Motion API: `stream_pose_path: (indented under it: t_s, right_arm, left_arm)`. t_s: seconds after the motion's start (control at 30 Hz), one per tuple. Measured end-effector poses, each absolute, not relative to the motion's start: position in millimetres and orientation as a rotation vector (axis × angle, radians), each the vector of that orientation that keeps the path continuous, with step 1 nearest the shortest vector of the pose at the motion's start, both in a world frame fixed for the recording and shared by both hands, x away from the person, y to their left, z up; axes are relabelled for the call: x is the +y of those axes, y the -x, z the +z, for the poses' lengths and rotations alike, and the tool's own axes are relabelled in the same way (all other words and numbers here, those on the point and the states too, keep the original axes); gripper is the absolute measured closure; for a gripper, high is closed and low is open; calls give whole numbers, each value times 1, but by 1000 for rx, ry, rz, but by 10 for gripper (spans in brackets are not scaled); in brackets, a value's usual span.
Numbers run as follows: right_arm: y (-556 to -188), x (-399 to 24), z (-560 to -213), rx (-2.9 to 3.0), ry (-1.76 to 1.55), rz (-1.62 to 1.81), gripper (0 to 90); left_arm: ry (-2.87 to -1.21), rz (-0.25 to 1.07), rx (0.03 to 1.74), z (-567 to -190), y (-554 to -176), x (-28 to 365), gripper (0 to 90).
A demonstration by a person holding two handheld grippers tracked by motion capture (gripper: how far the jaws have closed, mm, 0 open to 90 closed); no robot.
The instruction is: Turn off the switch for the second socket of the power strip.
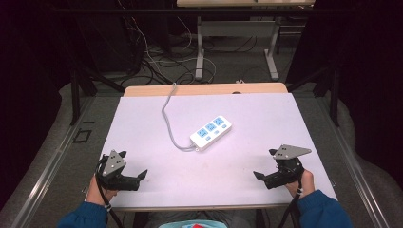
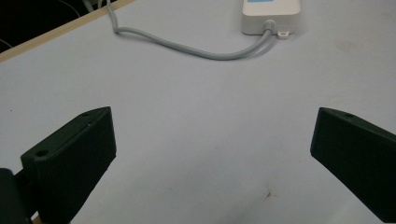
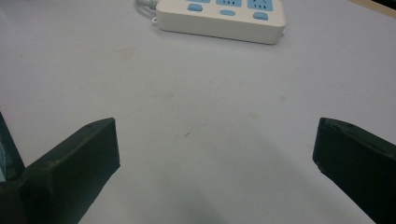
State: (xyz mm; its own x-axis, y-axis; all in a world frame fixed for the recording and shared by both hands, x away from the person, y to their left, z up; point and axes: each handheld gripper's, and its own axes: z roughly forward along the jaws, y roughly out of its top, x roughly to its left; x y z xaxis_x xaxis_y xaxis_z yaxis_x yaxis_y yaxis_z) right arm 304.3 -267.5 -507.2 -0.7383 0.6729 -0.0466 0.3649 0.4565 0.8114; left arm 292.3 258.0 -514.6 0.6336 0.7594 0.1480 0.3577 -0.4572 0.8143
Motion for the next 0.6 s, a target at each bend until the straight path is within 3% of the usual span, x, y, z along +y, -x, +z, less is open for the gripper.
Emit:
stream_pose_path:
  t_s: [0.6]
  right_arm:
    - [-306,-266,-507,2359,-883,1184,0]
  left_arm:
    - [-2094,632,865,-516,-292,256,0]
